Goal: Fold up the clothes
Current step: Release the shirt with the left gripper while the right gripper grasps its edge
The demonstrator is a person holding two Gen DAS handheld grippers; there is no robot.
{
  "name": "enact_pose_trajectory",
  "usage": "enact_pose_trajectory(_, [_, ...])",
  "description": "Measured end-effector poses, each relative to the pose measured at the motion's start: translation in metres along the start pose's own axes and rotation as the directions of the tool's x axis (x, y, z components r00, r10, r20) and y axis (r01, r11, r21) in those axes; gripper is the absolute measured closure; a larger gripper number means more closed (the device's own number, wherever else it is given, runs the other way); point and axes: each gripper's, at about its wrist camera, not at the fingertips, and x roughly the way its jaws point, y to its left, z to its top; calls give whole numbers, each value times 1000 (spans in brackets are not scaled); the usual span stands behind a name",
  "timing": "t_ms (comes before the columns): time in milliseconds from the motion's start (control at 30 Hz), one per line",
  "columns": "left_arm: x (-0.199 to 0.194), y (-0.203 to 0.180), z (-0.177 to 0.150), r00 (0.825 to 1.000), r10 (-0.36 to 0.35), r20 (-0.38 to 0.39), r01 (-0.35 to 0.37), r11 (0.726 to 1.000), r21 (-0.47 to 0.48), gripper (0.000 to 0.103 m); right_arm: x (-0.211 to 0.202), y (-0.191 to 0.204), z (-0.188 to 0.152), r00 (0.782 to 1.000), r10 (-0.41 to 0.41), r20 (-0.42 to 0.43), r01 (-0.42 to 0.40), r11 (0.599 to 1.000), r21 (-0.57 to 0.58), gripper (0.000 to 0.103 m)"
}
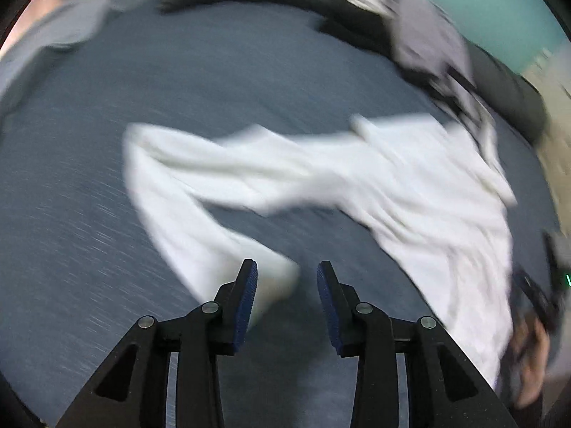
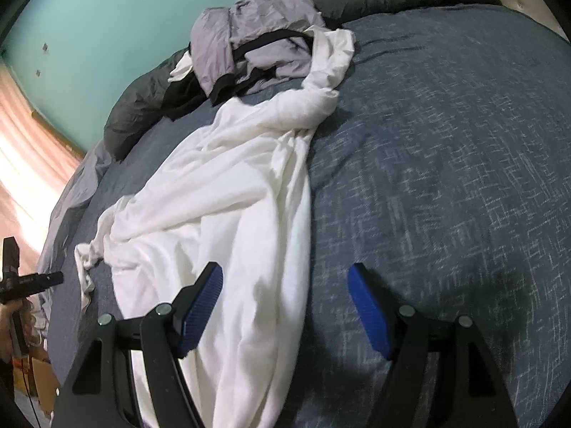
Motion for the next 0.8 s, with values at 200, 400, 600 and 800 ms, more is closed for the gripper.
enact_pose_trajectory(200, [22, -82, -48, 978, -171, -120, 186, 975, 125, 54, -22, 11, -28, 996, 24, -82, -24, 1000, 3, 29])
enact_pose_trajectory(400, [43, -118, -81, 953, -245, -179, 274, 949, 157, 52, -40, 30, -59, 978, -2, -208, -14, 997, -75, 29])
enact_pose_trajectory(600, [38, -117, -100, 943, -285, -173, 307, 945, 116, 52, -29, 33, -83, 950, -2, -311, -23, 997, -77, 60])
enact_pose_trajectory(800, [28, -104, -108, 940, -303, -157, 318, 945, 80, 49, -38, 31, -87, 956, 21, -293, -38, 998, -55, 97])
